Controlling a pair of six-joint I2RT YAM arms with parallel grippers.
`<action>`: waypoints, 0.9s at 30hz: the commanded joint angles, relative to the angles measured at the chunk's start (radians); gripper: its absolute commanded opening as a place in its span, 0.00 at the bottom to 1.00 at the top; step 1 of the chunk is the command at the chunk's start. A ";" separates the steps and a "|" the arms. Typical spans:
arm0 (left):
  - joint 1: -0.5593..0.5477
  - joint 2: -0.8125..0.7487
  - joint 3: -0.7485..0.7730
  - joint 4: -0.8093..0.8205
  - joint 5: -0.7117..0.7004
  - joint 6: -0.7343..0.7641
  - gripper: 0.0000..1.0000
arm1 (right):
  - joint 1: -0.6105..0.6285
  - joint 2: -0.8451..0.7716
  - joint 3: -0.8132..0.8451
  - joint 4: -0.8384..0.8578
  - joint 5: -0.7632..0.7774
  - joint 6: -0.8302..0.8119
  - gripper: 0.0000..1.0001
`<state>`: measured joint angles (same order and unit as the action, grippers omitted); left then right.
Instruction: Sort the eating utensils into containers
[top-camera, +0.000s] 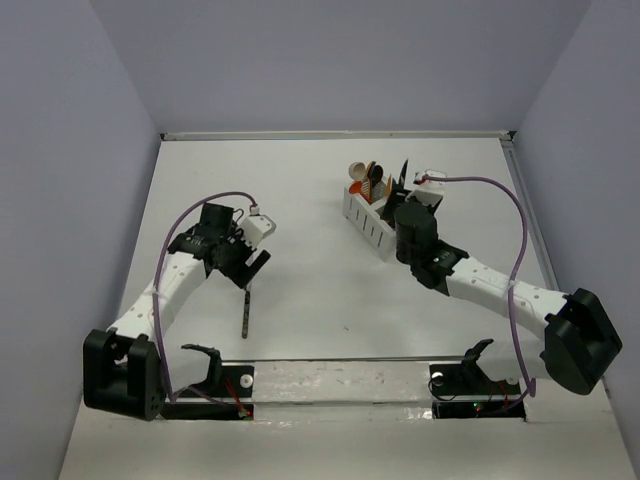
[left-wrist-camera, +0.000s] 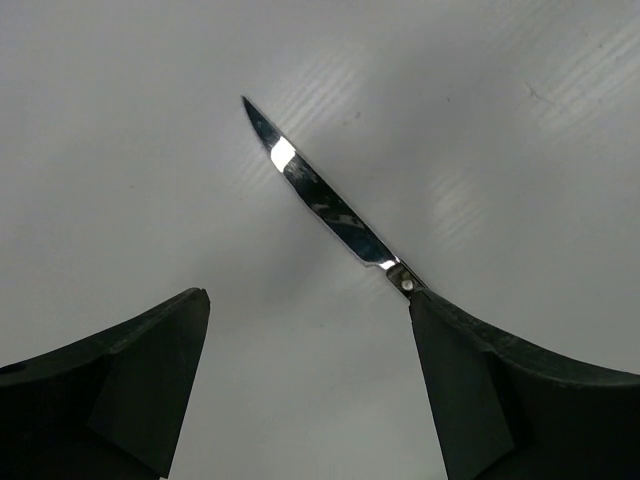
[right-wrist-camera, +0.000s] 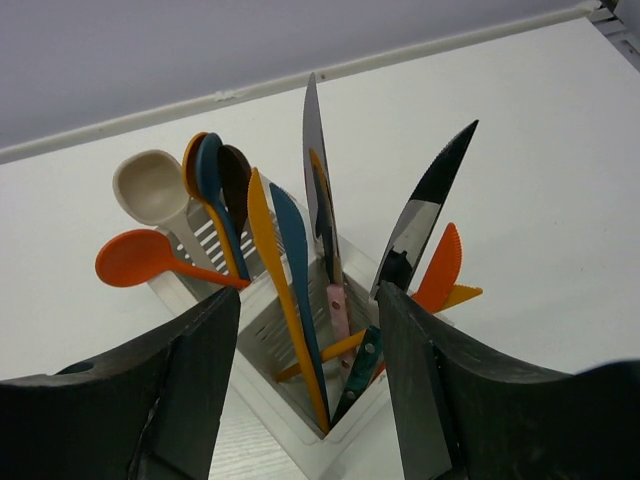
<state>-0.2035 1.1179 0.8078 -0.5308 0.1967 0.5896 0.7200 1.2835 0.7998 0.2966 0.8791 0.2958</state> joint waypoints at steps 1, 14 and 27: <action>-0.042 0.112 -0.001 -0.179 -0.034 0.021 0.92 | 0.016 -0.030 0.030 -0.056 0.003 0.017 0.63; -0.119 0.279 -0.027 -0.141 -0.043 -0.010 0.86 | 0.025 -0.026 0.010 -0.105 0.047 0.014 0.63; -0.154 0.410 -0.059 -0.008 -0.178 -0.059 0.47 | 0.025 -0.042 -0.014 -0.105 0.086 -0.001 0.62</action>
<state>-0.3538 1.4826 0.7784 -0.6113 0.0891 0.5442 0.7353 1.2751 0.7933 0.1814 0.9222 0.3058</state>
